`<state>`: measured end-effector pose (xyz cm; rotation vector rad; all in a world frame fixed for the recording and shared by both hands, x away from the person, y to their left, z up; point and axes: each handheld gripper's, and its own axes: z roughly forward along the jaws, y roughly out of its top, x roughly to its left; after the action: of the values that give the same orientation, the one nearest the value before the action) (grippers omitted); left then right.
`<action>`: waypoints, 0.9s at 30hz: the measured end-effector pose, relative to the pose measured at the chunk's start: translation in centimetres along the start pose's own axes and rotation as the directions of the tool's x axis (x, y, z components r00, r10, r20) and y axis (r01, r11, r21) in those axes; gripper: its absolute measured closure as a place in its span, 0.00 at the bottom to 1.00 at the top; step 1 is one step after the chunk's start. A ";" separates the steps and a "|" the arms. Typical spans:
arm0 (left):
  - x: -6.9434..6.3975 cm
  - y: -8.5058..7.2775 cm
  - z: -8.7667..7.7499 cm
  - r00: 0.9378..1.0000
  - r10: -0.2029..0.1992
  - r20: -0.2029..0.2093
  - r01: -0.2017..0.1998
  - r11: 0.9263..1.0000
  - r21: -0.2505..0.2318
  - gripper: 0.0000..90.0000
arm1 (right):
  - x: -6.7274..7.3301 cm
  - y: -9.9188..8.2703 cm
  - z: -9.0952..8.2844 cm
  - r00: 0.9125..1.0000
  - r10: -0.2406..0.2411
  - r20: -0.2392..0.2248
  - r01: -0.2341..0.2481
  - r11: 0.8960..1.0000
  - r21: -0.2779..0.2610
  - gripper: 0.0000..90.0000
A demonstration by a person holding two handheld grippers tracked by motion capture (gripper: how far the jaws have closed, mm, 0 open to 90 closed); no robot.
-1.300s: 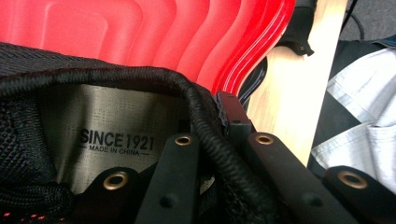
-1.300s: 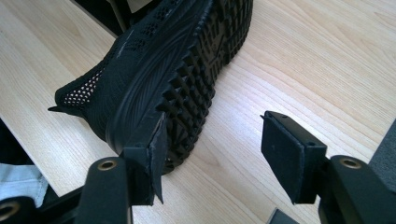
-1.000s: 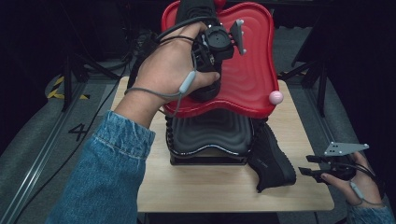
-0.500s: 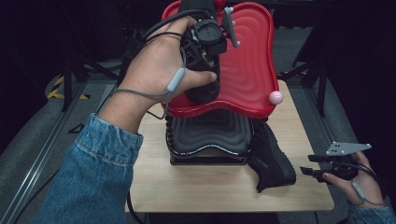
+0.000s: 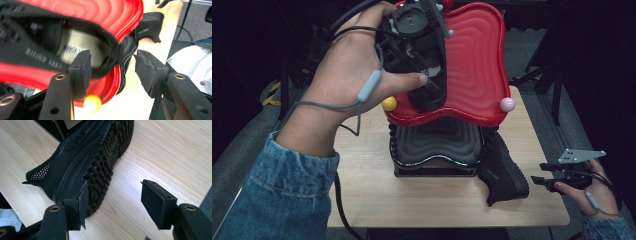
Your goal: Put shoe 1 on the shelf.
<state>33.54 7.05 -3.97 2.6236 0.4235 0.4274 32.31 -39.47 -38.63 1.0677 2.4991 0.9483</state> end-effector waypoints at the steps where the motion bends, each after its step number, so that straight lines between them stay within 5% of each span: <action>1: 0.0 -0.2 -0.1 1.000 0.009 -0.002 -0.009 1.000 0.004 0.53 | 0.0 0.1 0.1 1.000 0.001 -0.004 -0.001 1.000 0.003 0.44; 7: 0.1 -2.7 -1.6 1.000 -0.015 -0.006 0.015 0.999 -0.042 0.52 | 0.1 0.3 0.5 1.000 -0.004 -0.011 0.004 1.000 0.009 0.44; 12: 0.4 -5.0 -1.3 0.999 -0.046 -0.010 0.046 0.999 -0.027 0.52 | 0.2 0.2 0.8 1.000 0.000 -0.010 0.000 1.000 0.019 0.44; 27: 1.9 -12.6 4.0 0.985 -0.156 0.070 0.156 0.988 0.005 0.52 | 0.5 0.2 1.2 1.000 -0.001 -0.012 0.002 0.999 0.033 0.45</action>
<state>33.94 17.00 -12.88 2.5724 0.6005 0.2827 32.59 -38.42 -39.37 1.0730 2.5330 0.9190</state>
